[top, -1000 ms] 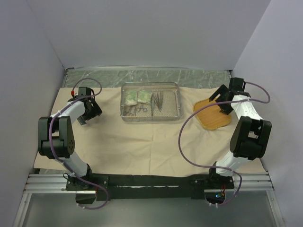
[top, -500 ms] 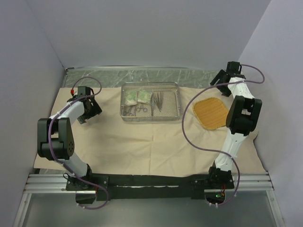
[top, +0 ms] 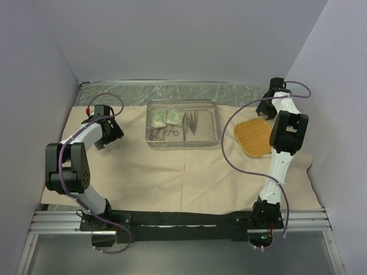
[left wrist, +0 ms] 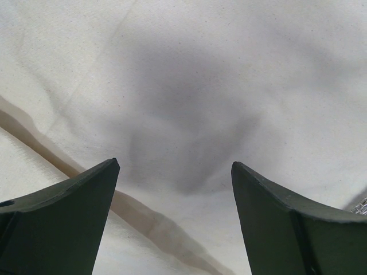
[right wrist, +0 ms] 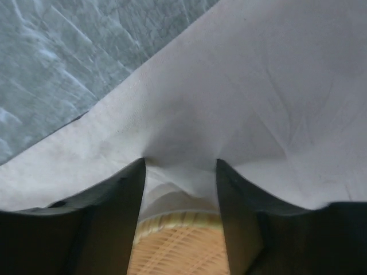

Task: Open and lay out the surgical kit
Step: Smooth out the surgical kit at the center of the board, then move the container from the surgical kit.

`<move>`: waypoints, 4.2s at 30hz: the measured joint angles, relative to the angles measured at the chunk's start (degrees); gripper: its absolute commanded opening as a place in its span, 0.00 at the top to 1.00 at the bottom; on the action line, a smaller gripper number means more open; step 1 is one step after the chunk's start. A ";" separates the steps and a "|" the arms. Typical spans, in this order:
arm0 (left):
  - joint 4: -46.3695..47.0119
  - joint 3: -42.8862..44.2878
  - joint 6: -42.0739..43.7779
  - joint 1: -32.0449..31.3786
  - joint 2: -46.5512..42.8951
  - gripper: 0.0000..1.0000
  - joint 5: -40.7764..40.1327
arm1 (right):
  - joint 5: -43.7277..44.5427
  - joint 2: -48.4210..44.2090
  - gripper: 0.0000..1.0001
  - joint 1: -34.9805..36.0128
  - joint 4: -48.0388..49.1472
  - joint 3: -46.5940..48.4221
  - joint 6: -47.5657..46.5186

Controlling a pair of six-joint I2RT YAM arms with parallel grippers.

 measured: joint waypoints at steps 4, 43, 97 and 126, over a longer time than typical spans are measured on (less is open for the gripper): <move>0.02 0.00 0.00 -0.17 0.00 0.13 -0.02 | 0.55 2.08 0.67 0.00 -1.75 3.02 -0.24; -2.95 22.27 -0.24 -0.90 15.82 0.12 -1.25 | -10.49 -15.72 0.27 5.90 9.33 -15.15 6.08; -7.63 9.57 -2.21 -6.47 0.92 0.01 -3.41 | -7.28 -51.43 0.26 26.43 16.46 -57.99 9.38; -3.19 12.57 -1.51 -24.70 6.97 0.26 2.78 | -6.05 -33.07 0.46 29.18 16.68 -44.26 5.90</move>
